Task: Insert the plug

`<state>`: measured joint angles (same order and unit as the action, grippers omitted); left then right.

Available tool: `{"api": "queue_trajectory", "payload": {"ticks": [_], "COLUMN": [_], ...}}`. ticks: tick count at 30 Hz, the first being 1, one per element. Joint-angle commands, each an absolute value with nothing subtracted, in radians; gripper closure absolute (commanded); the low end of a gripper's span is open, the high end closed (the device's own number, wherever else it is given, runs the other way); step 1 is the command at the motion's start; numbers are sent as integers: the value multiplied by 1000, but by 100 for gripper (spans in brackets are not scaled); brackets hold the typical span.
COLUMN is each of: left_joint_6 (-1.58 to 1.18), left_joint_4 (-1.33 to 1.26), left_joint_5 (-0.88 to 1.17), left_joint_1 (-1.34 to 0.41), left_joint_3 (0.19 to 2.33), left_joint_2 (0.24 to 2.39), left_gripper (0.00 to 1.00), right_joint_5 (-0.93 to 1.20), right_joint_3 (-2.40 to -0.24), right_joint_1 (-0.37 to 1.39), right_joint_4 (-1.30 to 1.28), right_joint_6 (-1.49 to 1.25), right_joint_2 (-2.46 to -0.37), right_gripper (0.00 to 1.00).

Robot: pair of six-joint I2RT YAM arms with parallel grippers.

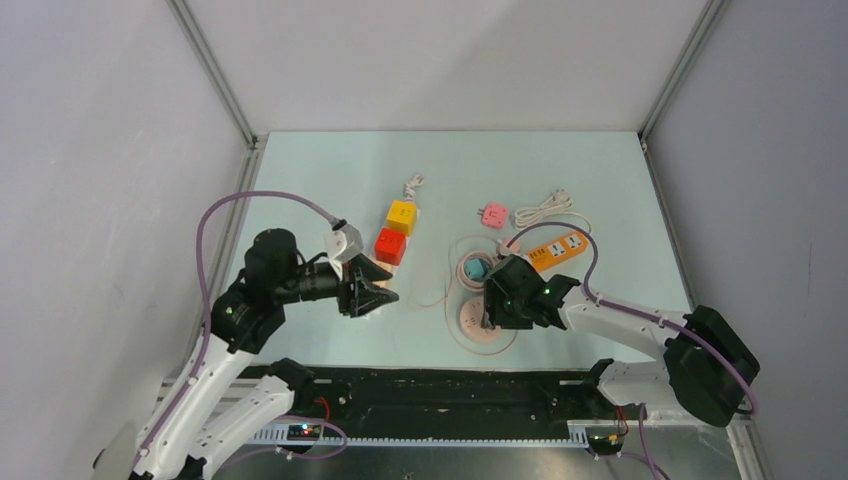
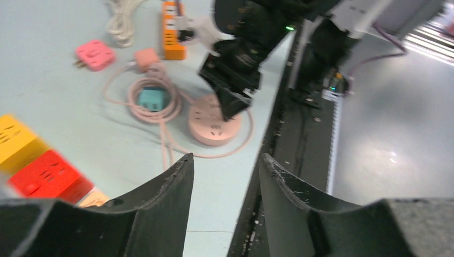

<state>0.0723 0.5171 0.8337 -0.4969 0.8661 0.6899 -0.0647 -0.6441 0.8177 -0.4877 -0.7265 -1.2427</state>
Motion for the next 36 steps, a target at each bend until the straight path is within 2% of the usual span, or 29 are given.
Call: {"api": "queue_trajectory", "payload": {"ticks": [1,7,9,11,13,18,20,23,25,27,29,32,35,36], "left_joint_6": [-57,-116,-121,-128,-133,-154,-163,-177,-182,-185,-186,-187,-189,-188], "left_joint_4": [406,385,386,386,385,386,386,386,386,387,385,385,386,385], "left_joint_5": [552,363,339,308,268,177,145,127,130,138,147,176,193,195], "left_joint_1": [-492,-492,-492,-493,-492,-490,-486,-482,-480,-479,-479,-479,-479,-479], "left_joint_3": [827,822,822,822,821,818,815,816,817,818,817,822,824,823], "left_joint_2": [643,643,646,645,641,634,637,645,652,661,665,679,691,691], "left_gripper": [44,38,37,35,31,24,23,21,21,21,21,21,21,21], "right_joint_5": [36,171,139,47,-42,-110,-115,-97,-91,-71,-57,-51,-60,-63], "right_joint_3": [-682,-716,-757,-814,-861,-915,-919,-950,-980,-1016,-1050,-1082,-1101,-1107], "right_joint_1": [859,883,892,894,884,795,737,649,601,574,570,597,623,626], "right_joint_4": [-359,-245,-278,-373,-452,-492,-489,-505,-515,-519,-522,-497,-483,-475], "right_joint_6": [-751,-736,-729,-729,-720,-679,-657,-615,-582,-548,-524,-517,-527,-531], "right_joint_2": [-1266,-1341,-1371,-1364,-1321,-1178,-1143,-1172,-1219,-1273,-1326,-1414,-1509,-1525], "right_gripper": [42,54,54,50,42,19,17,20,28,47,52,51,38,36]}}
